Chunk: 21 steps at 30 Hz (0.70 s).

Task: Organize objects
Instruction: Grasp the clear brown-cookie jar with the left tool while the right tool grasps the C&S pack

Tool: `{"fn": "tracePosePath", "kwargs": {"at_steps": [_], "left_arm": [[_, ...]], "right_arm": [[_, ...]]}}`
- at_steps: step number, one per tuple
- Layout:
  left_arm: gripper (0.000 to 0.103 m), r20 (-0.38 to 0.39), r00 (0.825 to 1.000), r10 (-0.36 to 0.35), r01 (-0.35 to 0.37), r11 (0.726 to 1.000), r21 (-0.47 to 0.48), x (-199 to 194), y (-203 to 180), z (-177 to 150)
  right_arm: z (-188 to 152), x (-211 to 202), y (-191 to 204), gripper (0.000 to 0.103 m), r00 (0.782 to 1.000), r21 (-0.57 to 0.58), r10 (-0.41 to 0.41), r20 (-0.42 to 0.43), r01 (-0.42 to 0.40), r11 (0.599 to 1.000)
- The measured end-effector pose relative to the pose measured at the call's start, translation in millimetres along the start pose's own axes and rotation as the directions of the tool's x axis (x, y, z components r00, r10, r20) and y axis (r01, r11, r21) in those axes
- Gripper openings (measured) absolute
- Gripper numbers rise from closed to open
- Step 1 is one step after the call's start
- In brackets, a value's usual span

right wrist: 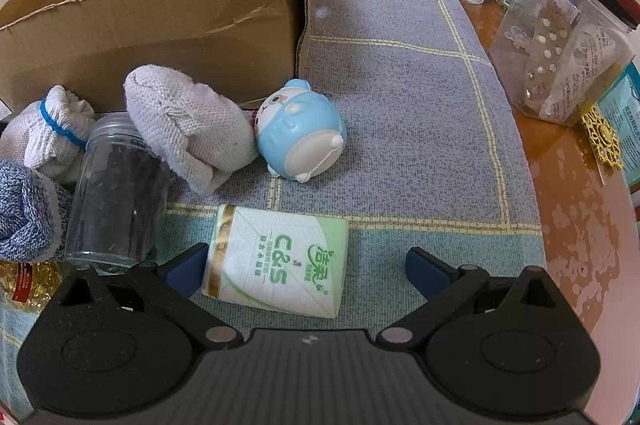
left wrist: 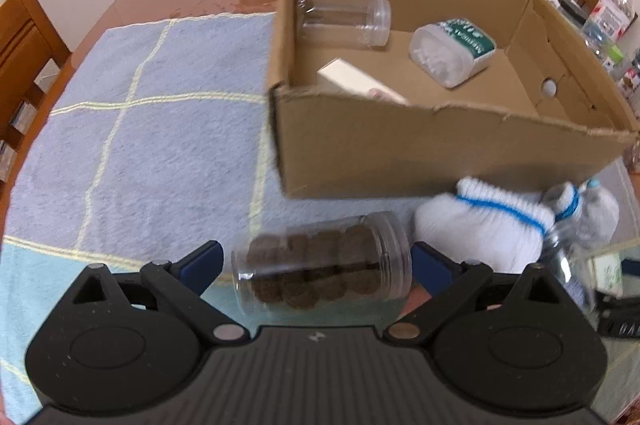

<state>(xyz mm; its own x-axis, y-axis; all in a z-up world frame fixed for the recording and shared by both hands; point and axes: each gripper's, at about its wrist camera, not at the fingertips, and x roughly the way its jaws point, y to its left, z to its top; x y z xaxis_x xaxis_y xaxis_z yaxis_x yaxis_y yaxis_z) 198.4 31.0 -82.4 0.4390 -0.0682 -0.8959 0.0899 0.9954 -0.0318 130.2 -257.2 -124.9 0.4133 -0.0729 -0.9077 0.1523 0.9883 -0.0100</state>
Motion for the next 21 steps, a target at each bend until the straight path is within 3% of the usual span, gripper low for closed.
{"fn": "tracePosePath", "kwargs": {"at_steps": [8,21], "left_arm": [[0.101,0.001,1.000,0.031,-0.031,0.999,0.040,-4,20,-20],[0.100,0.018,0.998,0.065,-0.066,0.997,0.034,20,15,-13]], "right_arm": [[0,0,0,0.103,1.000,-0.002,0.001,0.003,-0.001,1.000],[8,4,5,0.103,1.000,-0.022,0.011,0.023,-0.011,1.000]]}}
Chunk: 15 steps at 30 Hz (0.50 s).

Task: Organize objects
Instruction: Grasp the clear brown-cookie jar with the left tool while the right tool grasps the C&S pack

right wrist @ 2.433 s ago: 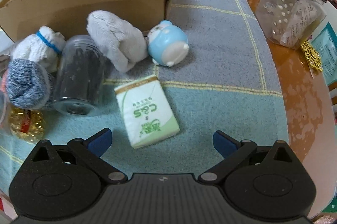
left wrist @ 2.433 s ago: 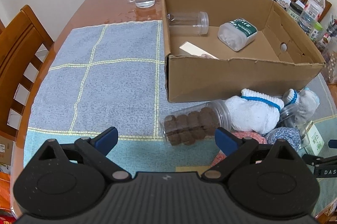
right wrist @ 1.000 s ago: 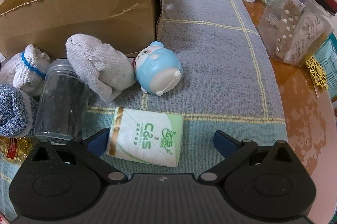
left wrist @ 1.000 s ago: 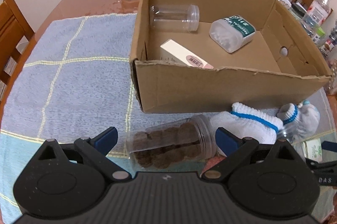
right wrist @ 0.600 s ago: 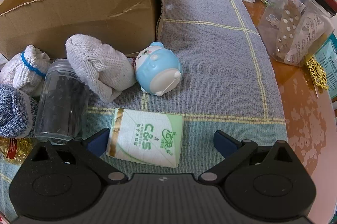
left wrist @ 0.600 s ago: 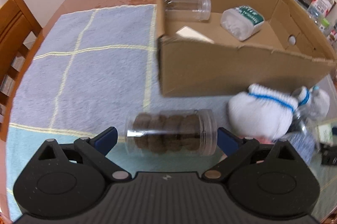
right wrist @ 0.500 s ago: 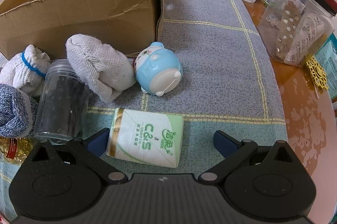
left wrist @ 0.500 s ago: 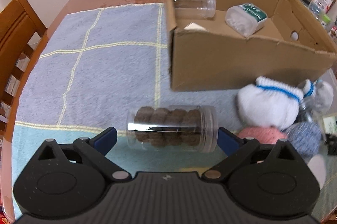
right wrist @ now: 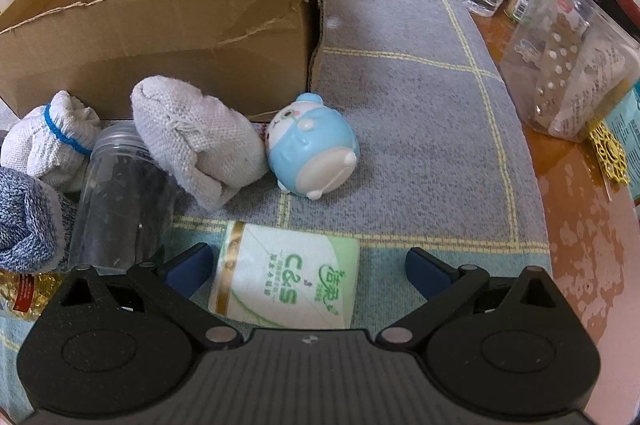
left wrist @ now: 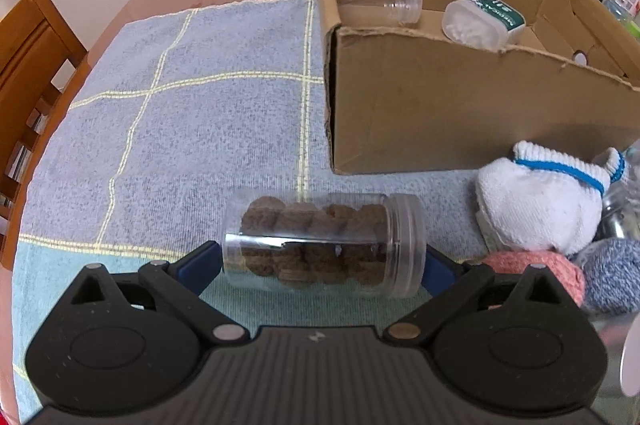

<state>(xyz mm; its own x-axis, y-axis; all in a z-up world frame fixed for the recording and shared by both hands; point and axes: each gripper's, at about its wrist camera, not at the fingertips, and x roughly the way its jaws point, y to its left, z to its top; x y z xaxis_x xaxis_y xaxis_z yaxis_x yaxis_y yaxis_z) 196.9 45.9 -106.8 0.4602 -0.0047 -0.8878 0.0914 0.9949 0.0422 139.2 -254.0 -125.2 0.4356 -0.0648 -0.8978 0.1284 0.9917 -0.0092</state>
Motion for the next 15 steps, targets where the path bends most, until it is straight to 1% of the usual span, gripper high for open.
{"fn": "tracePosePath", "kwargs": {"at_steps": [9,11,12,15], "left_arm": [[0.095,-0.006,1.000,-0.017,0.017,1.000,-0.017,6.6,1.1,5.4],[0.095,-0.005,1.000,-0.021,0.020,1.000,-0.017,6.5,1.4,6.0],[0.095,-0.004,1.000,-0.021,0.021,1.000,-0.015,6.3,1.3,6.5],[0.094,0.000,1.000,-0.025,0.025,1.000,-0.011,5.5,1.2,7.7]], "right_arm": [[3.4,0.7,-0.3,0.103,1.000,0.003,0.002,-0.017,-0.002,1.000],[3.0,-0.6,0.9,0.101,1.000,0.002,0.003,-0.019,-0.003,1.000],[2.7,-1.4,1.3,0.099,1.000,-0.034,0.019,-0.023,-0.020,0.999],[2.7,-4.1,2.8,0.093,0.999,-0.040,0.021,-0.028,-0.022,0.999]]}}
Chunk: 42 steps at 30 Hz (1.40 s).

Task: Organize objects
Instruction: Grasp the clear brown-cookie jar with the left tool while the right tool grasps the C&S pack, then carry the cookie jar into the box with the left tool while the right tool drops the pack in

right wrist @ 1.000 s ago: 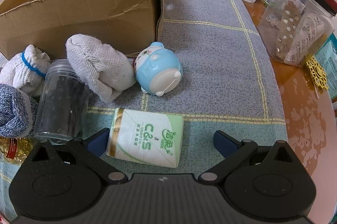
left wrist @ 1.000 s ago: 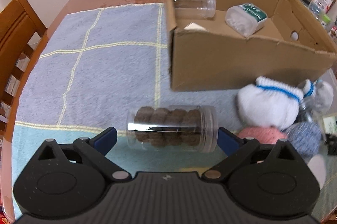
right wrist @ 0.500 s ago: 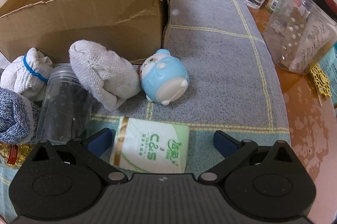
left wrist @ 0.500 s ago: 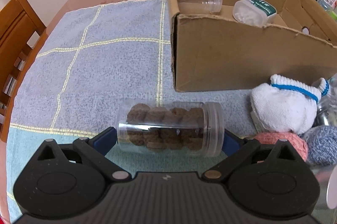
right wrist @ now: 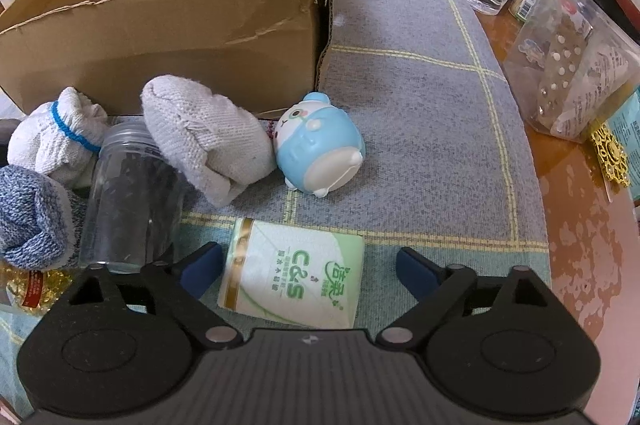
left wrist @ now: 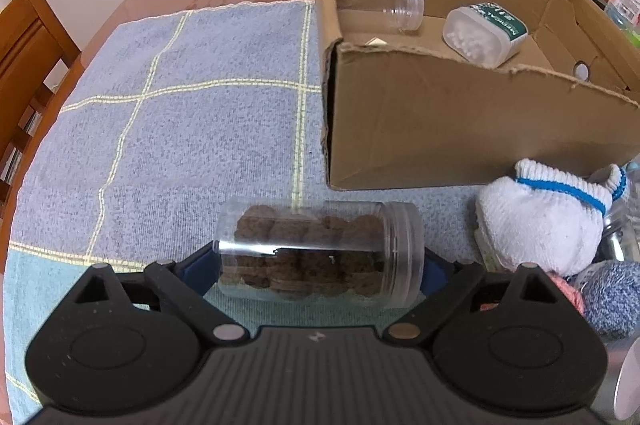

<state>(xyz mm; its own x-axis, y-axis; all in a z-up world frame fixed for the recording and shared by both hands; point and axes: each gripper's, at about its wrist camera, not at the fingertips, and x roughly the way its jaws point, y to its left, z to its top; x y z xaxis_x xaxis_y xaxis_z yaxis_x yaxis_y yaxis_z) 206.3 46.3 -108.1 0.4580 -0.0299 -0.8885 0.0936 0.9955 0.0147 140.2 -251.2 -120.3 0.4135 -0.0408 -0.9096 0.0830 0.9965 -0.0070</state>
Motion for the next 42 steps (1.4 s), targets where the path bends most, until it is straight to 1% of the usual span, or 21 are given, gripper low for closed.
{"fn": "tracePosePath", "kwargs": {"at_steps": [2,5,10,12,17,20,23,29,33,37,40,42], "left_arm": [[0.092,0.002,1.000,-0.002,0.002,1.000,0.004,0,0,1],[0.092,0.001,1.000,-0.001,0.001,1.000,0.007,0,0,3],[0.092,-0.010,1.000,0.004,-0.004,1.000,0.018,-2,0,3],[0.092,-0.013,1.000,0.004,-0.004,1.000,0.025,-5,1,4],[0.092,-0.026,1.000,-0.016,0.017,0.998,0.064,-20,1,7],[0.092,-0.042,0.998,-0.051,0.055,0.993,0.106,-35,1,9],[0.092,-0.040,0.996,-0.075,0.081,0.984,0.157,-54,3,13],[0.092,-0.005,0.993,-0.120,0.118,0.968,0.221,-93,7,29],[0.092,0.028,0.990,-0.139,0.126,0.955,0.267,-114,1,42],[0.092,0.051,0.986,-0.158,0.135,0.942,0.308,-127,-7,54],[0.092,0.061,0.982,-0.181,0.153,0.934,0.322,-131,-13,63],[0.092,0.069,0.980,-0.188,0.155,0.931,0.329,-133,-19,69]], "right_arm": [[0,-1,1,0.090,1.000,-0.007,0.003,-0.002,-0.003,1.000],[1,-3,2,0.086,1.000,-0.015,0.003,-0.002,-0.003,1.000],[3,-5,2,0.075,1.000,-0.015,0.005,-0.005,-0.005,1.000],[3,-6,1,0.073,1.000,-0.016,0.006,-0.007,-0.006,1.000],[4,-11,-1,0.072,1.000,-0.009,0.018,-0.008,-0.019,1.000],[6,-20,1,0.072,1.000,-0.041,0.022,-0.003,-0.022,0.999],[10,-36,3,0.072,0.999,-0.098,0.034,0.018,-0.033,0.995],[25,-73,5,0.072,0.994,-0.190,0.091,0.053,-0.079,0.979],[39,-94,9,0.072,0.988,-0.241,0.137,0.077,-0.115,0.964],[52,-112,15,0.072,0.980,-0.297,0.170,0.103,-0.133,0.946],[64,-121,17,0.072,0.972,-0.310,0.205,0.118,-0.160,0.937],[73,-125,19,0.072,0.968,-0.322,0.215,0.129,-0.164,0.933]]}}
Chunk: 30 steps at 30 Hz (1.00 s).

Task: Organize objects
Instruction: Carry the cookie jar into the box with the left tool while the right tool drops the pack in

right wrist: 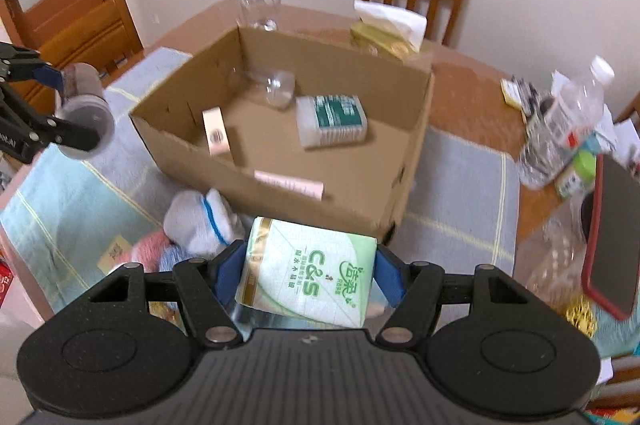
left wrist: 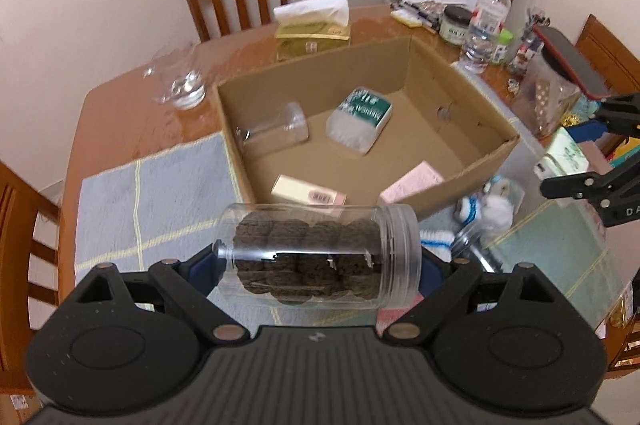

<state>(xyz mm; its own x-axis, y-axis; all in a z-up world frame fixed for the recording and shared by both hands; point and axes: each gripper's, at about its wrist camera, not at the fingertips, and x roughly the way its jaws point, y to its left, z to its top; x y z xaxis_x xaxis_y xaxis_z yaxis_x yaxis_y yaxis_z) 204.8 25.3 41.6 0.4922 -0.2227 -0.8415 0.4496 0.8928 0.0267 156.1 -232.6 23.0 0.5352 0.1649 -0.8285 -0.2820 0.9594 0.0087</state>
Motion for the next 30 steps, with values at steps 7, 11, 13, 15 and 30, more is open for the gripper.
{"fn": "tracePosePath", "kwargs": {"at_steps": [7,11,13,15,30], "left_arm": [[0.092,0.041,0.999,-0.001,0.001,1.000,0.012,6,-3,31],[0.092,0.047,0.999,-0.003,0.004,1.000,-0.007,17,0,50],[0.092,0.048,0.999,0.001,0.000,1.000,-0.017,22,0,58],[0.092,0.046,0.999,0.003,-0.002,1.000,-0.020,29,0,66],[0.092,-0.011,1.000,0.013,-0.013,1.000,-0.028,81,-2,100]], "right_arm": [[28,0,-3,0.072,0.999,-0.037,0.018,0.039,-0.017,0.999],[43,7,-4,0.072,0.998,-0.069,0.024,0.049,-0.021,0.997],[49,12,-6,0.072,0.998,-0.074,0.029,0.049,-0.025,0.997],[55,19,-9,0.072,0.998,-0.073,0.032,0.048,-0.029,0.997],[70,55,-35,0.101,0.999,-0.044,0.021,0.033,-0.020,0.999]]}}
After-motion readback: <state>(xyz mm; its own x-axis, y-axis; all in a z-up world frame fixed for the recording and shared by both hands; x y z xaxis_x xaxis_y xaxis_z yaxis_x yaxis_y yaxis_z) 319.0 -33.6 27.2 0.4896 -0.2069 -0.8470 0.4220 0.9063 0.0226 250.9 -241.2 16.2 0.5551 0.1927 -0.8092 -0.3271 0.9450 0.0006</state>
